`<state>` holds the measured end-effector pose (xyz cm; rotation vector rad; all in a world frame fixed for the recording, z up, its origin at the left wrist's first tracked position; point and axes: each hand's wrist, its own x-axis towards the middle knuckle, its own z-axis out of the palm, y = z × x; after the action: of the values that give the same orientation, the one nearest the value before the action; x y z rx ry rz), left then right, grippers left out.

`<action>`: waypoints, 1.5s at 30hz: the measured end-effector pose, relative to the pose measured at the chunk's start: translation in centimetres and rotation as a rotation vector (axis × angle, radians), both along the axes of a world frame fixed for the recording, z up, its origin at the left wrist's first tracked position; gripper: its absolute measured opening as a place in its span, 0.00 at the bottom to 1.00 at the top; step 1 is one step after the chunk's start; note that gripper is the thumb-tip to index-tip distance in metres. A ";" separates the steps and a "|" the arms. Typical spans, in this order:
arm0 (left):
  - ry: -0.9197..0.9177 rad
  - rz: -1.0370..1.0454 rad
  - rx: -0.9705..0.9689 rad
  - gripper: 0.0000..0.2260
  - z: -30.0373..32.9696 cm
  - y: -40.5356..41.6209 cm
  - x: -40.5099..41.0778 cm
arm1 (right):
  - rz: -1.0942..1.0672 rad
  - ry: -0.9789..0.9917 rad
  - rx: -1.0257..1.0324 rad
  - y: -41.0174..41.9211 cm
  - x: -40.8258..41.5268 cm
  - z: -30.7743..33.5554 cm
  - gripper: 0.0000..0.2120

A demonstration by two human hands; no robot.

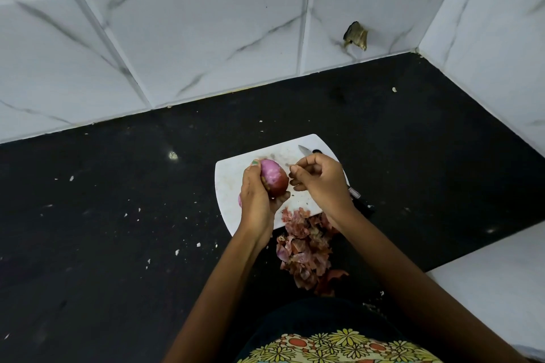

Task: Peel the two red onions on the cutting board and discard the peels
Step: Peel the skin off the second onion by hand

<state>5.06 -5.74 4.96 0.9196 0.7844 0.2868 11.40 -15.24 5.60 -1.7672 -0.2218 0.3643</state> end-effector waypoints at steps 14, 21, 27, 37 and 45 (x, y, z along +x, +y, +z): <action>-0.052 0.042 -0.324 0.18 -0.2 0.3 0.1 | 0.105 -0.165 -0.199 -1.2 0.0 0.1 0.06; -0.060 0.025 -0.287 0.17 -0.3 0.2 0.2 | 0.110 -0.095 -0.146 -0.9 0.1 1.0 0.10; -0.034 -0.025 -0.169 0.16 -0.6 0.1 0.1 | 0.117 0.000 -0.090 -0.7 -0.4 0.9 0.08; -0.028 -0.035 -0.021 0.22 -1.2 -0.1 0.4 | 0.102 -0.100 -0.115 -0.3 -0.5 1.3 0.07; -0.020 0.040 -0.144 0.17 -1.2 0.3 0.9 | 0.041 -0.012 -0.019 -0.5 -0.1 0.5 0.07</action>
<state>5.93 -5.41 3.78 0.7652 0.7953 0.2703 11.29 -15.74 6.05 -1.7859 -0.2642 0.3872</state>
